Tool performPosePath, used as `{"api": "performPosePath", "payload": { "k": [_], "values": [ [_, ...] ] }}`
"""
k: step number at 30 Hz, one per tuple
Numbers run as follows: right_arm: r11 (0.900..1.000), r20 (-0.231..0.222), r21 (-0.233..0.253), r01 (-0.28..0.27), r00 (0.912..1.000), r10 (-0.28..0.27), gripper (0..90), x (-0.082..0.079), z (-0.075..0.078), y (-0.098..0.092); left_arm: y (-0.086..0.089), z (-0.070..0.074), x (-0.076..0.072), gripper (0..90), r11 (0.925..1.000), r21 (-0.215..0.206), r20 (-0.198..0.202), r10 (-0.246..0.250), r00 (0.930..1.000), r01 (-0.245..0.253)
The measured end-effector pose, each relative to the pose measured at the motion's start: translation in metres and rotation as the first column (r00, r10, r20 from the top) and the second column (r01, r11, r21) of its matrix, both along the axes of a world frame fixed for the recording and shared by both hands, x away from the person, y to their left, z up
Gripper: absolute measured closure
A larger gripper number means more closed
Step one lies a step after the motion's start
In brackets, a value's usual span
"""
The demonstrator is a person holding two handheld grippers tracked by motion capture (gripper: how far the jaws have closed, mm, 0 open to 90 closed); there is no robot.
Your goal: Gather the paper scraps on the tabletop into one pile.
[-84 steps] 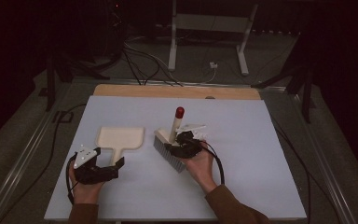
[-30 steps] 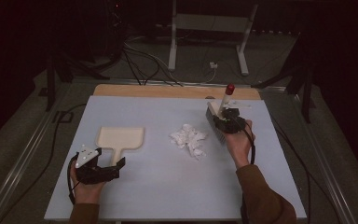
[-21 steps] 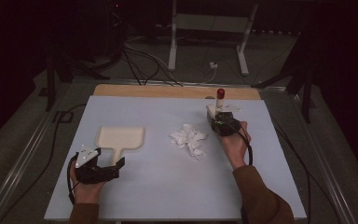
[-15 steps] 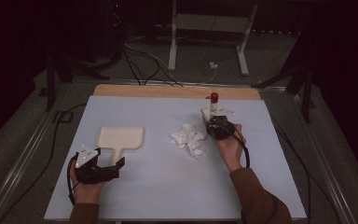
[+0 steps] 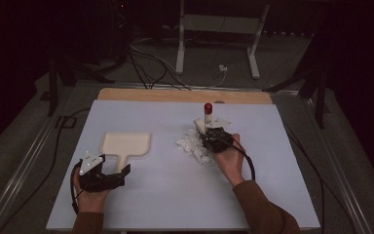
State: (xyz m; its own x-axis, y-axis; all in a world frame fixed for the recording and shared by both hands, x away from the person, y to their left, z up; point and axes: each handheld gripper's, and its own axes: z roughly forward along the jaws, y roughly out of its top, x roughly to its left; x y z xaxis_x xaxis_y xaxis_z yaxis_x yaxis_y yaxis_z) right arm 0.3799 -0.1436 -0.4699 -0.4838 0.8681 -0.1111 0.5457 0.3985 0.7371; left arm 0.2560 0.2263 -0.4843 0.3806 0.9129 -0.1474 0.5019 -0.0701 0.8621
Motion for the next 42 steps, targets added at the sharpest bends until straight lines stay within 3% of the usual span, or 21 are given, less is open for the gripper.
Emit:
{"api": "performPosePath", "payload": {
  "k": [10,20,27,33,42],
  "values": [
    [0.999,0.035,0.016,0.042,0.9985,-0.042,66.9,0.003,0.007,-0.015,-0.001,-0.001,0.001,0.4,0.9999,0.011,-0.008,-0.002,1.0000,0.002],
    [0.997,0.020,0.037,0.073,0.9971,-0.074,66.9,0.006,0.013,-0.039,-0.002,-0.005,0.002,0.4,0.9999,0.016,-0.021,0.000,0.9998,0.001],
    [0.998,-0.004,0.031,0.062,0.9981,-0.062,66.8,0.005,0.013,-0.055,-0.002,-0.005,0.002,0.5,0.9999,0.014,-0.021,0.002,0.9998,-0.002],
    [1.000,-0.004,0.016,-0.005,1.0000,0.005,66.9,0.002,0.015,-0.073,-0.002,-0.005,0.002,0.5,0.9999,0.014,-0.022,0.001,0.9998,0.000],
    [0.999,-0.025,0.006,-0.052,0.9983,0.052,66.9,0.000,0.010,-0.100,-0.001,-0.005,0.002,0.5,0.9999,0.014,-0.021,0.009,0.9998,-0.008]
  ]
}}
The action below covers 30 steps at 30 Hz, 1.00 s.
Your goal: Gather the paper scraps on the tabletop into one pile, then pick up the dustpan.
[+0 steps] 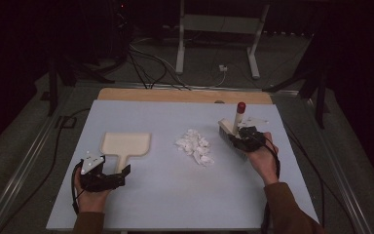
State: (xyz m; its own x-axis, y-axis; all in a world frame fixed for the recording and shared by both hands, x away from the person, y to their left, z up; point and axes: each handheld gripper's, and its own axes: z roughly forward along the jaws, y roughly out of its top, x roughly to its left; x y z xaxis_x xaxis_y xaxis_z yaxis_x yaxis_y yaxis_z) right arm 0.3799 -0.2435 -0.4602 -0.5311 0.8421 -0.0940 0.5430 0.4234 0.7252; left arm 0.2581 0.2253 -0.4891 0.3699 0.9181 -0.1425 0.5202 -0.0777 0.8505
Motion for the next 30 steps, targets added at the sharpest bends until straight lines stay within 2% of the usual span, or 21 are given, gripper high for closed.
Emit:
{"api": "performPosePath", "payload": {
  "k": [3,6,16,23,25,30],
  "values": [
    [1.000,-0.005,-0.013,-0.008,1.0000,0.008,66.8,-0.002,-0.002,-0.004,0.000,0.000,0.000,0.5,1.0000,0.007,-0.004,0.001,1.0000,-0.001],
    [1.000,-0.008,0.000,-0.006,0.9999,0.006,66.9,-0.004,-0.004,-0.007,-0.001,0.000,0.001,0.5,0.9999,0.012,-0.011,0.006,0.9999,-0.005],
    [1.000,-0.022,0.030,0.004,0.9998,-0.004,66.8,-0.007,-0.006,-0.016,-0.008,-0.005,0.004,3.3,0.9958,0.079,-0.081,0.053,0.9953,-0.047],
    [0.999,-0.029,0.050,0.014,0.9995,-0.013,66.8,-0.008,-0.007,-0.018,-0.016,-0.008,0.011,6.1,0.9902,0.112,-0.140,0.099,0.9853,-0.083],
    [0.999,-0.028,0.052,0.012,0.9996,-0.010,66.8,-0.007,-0.007,-0.017,-0.021,-0.008,0.013,6.8,0.9856,0.143,-0.158,0.113,0.9810,-0.090],
    [0.999,-0.028,0.052,0.008,0.9996,-0.007,66.8,-0.007,-0.007,-0.015,-0.029,-0.013,0.016,9.2,0.9788,0.188,-0.191,0.117,0.9747,-0.081]
  ]
}}
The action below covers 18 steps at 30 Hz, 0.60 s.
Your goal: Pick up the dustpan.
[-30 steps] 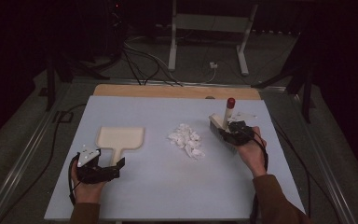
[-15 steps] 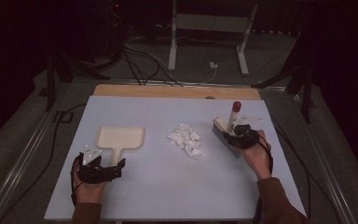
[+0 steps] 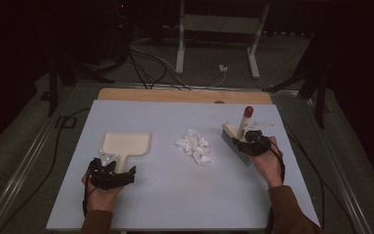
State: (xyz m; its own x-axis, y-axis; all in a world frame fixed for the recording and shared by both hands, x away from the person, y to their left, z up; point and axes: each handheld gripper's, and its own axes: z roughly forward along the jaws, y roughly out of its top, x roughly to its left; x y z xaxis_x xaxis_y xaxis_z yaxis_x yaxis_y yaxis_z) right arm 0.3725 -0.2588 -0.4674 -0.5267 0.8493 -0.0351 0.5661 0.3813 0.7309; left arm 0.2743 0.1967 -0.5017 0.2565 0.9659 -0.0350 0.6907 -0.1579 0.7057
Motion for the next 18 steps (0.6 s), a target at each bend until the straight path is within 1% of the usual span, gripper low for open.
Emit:
{"api": "performPosePath", "payload": {
  "k": [4,6,8,10,13,14,15,17,18],
  "values": [
    [1.000,-0.002,0.008,0.005,1.0000,-0.005,66.8,0.000,0.000,-0.001,-0.004,-0.002,0.004,23.2,0.9992,0.038,-0.043,0.016,0.9989,-0.015],
    [1.000,-0.003,0.012,0.006,1.0000,-0.006,66.8,0.000,0.000,-0.002,-0.008,-0.004,0.005,30.2,0.9980,0.058,-0.053,0.029,0.9982,-0.026],
    [1.000,-0.003,0.011,0.006,1.0000,-0.006,66.8,0.000,0.000,-0.002,-0.011,-0.006,0.007,35.3,0.9969,0.073,-0.059,0.032,0.9977,-0.028],
    [1.000,-0.003,0.013,0.007,1.0000,-0.007,66.8,0.000,0.000,-0.003,-0.013,-0.007,0.008,37.4,0.9960,0.086,-0.067,0.028,0.9974,-0.022],
    [1.000,-0.002,0.013,0.008,1.0000,-0.008,66.8,0.000,0.000,-0.003,-0.013,-0.008,0.008,42.1,0.9943,0.100,-0.072,0.044,0.9964,-0.037],
    [1.000,-0.002,0.011,0.008,1.0000,-0.008,66.8,-0.001,0.000,-0.002,-0.013,-0.008,0.009,43.5,0.9927,0.111,-0.077,0.055,0.9955,-0.047],
    [1.000,-0.002,0.011,0.008,1.0000,-0.008,66.8,-0.001,0.000,-0.002,-0.013,-0.009,0.010,44.6,0.9918,0.114,-0.081,0.066,0.9945,-0.057],
    [1.000,-0.002,0.014,0.008,1.0000,-0.008,66.8,-0.001,0.000,-0.003,-0.010,-0.011,0.012,46.6,0.9916,0.109,-0.093,0.080,0.9925,-0.069],
    [1.000,-0.001,0.014,0.010,1.0000,-0.010,66.8,0.000,0.000,-0.003,-0.009,-0.011,0.013,47.1,0.9929,0.095,-0.096,0.081,0.9921,-0.071]
  ]
}}
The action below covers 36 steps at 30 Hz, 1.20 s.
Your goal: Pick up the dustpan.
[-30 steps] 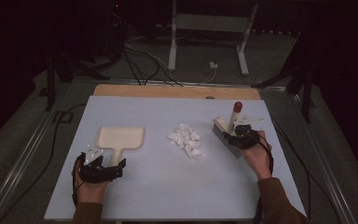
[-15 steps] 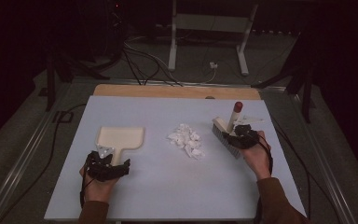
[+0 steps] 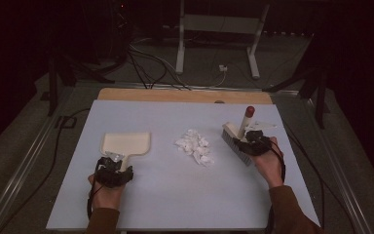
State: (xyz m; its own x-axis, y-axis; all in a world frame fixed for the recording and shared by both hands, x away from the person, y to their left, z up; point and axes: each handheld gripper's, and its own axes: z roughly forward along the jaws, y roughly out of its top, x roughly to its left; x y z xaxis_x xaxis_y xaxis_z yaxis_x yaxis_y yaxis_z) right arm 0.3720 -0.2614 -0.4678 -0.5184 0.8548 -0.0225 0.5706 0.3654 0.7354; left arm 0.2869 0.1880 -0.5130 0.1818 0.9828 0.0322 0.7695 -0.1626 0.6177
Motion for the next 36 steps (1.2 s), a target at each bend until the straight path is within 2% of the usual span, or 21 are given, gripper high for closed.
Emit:
{"api": "performPosePath", "payload": {
  "k": [2,9,11,15,22,29,36],
  "values": [
    [1.000,-0.001,0.002,0.002,1.0000,-0.002,66.8,0.000,0.000,0.000,0.002,0.000,0.002,50.8,0.9998,-0.020,-0.002,-0.002,1.0000,0.002],
    [1.000,0.000,0.005,0.002,1.0000,-0.002,66.7,0.000,0.000,0.000,0.007,0.002,0.006,63.7,0.9994,-0.034,-0.027,0.001,0.9996,-0.001],
    [1.000,0.000,0.005,0.001,1.0000,-0.001,66.8,0.000,0.000,0.000,0.011,0.002,0.007,65.1,0.9979,-0.065,-0.034,-0.002,0.9994,0.000],
    [1.000,-0.001,0.004,0.003,1.0000,-0.003,66.8,0.000,0.000,0.000,0.017,0.004,0.007,65.5,0.9948,-0.101,-0.037,-0.016,0.9992,0.013],
    [1.000,0.001,0.004,0.004,1.0000,-0.004,66.8,0.000,-0.001,-0.001,0.025,0.013,0.008,65.9,0.9935,-0.101,-0.028,-0.057,0.9980,0.054],
    [1.000,0.000,0.005,0.005,1.0000,-0.005,66.8,0.000,-0.001,-0.001,0.036,0.024,0.006,66.0,0.9884,-0.109,-0.012,-0.107,0.9942,0.105],
    [1.000,-0.001,0.006,0.007,1.0000,-0.007,66.8,0.000,0.000,-0.001,0.041,0.037,0.005,66.0,0.9783,-0.101,0.008,-0.181,0.9835,0.180]
  ]
}}
